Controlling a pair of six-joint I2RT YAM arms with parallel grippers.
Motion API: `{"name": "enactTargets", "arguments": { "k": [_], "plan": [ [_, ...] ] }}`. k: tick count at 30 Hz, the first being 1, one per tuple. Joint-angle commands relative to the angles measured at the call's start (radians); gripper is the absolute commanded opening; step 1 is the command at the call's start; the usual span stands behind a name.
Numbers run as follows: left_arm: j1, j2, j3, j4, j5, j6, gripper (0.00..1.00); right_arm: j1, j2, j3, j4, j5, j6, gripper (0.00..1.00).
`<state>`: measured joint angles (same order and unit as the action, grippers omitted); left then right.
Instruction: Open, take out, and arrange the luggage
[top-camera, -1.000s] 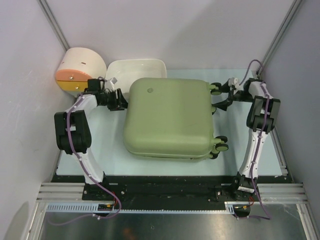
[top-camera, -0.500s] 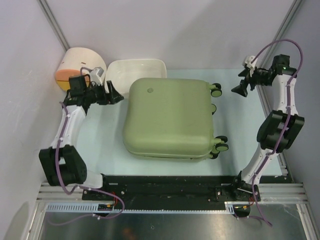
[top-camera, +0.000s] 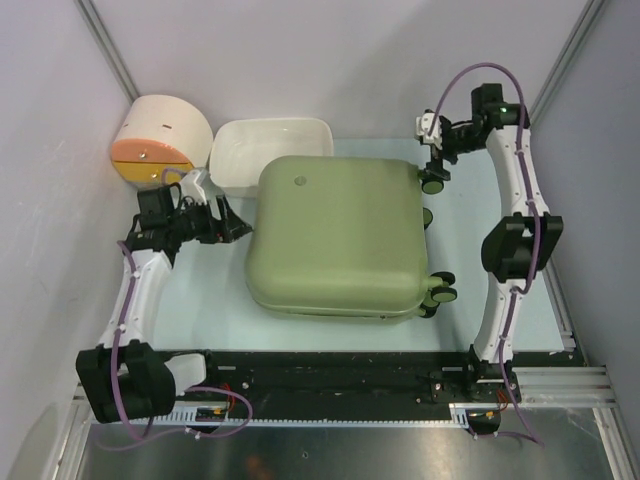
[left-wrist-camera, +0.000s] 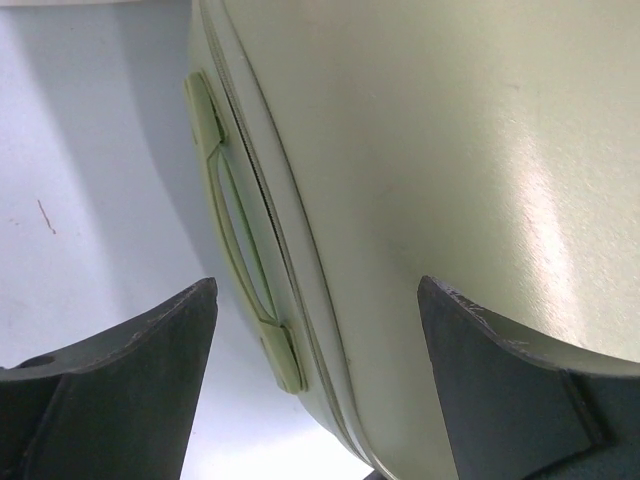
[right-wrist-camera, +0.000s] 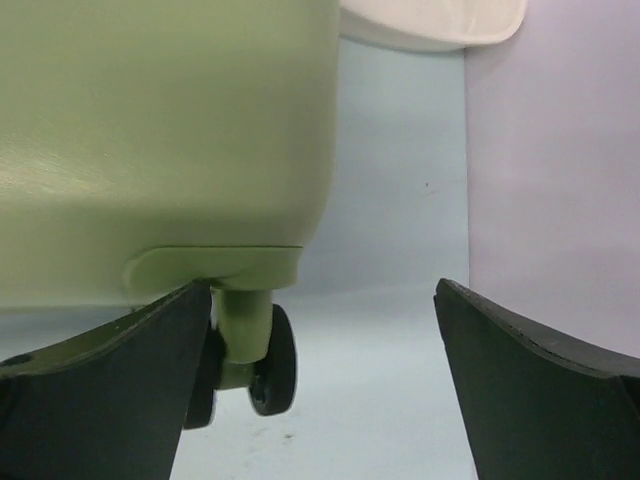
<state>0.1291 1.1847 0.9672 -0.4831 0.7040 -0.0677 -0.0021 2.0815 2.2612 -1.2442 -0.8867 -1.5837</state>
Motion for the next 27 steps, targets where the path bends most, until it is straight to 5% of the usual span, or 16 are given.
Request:
{"name": "enactTargets", "arguments": {
  "k": [1,10,13,16,20,27],
  "plan": [
    [-0.003,-0.076,-0.047,-0.023,0.069,0.033,0.86,0.048,0.112,0.147,-0.170,0.123,-0.105,0.99],
    [-0.003,-0.160,-0.128,-0.040,0.112,-0.027,0.84,0.094,0.135,0.097,-0.221,0.259,-0.179,0.97],
    [-0.006,-0.187,-0.148,-0.043,0.141,-0.087,0.83,0.105,0.150,0.104,-0.201,0.279,-0.128,0.84],
    [0.009,-0.235,-0.185,-0.040,0.143,-0.170,0.84,0.099,0.158,0.106,-0.224,0.301,-0.081,0.53],
    [0.131,-0.376,-0.272,-0.034,0.170,-0.312,0.88,0.044,0.128,0.075,-0.268,0.256,0.062,0.00],
    [0.158,-0.448,-0.338,-0.003,0.190,-0.379,0.92,-0.195,-0.072,-0.188,-0.167,0.198,0.275,0.00]
  ]
}}
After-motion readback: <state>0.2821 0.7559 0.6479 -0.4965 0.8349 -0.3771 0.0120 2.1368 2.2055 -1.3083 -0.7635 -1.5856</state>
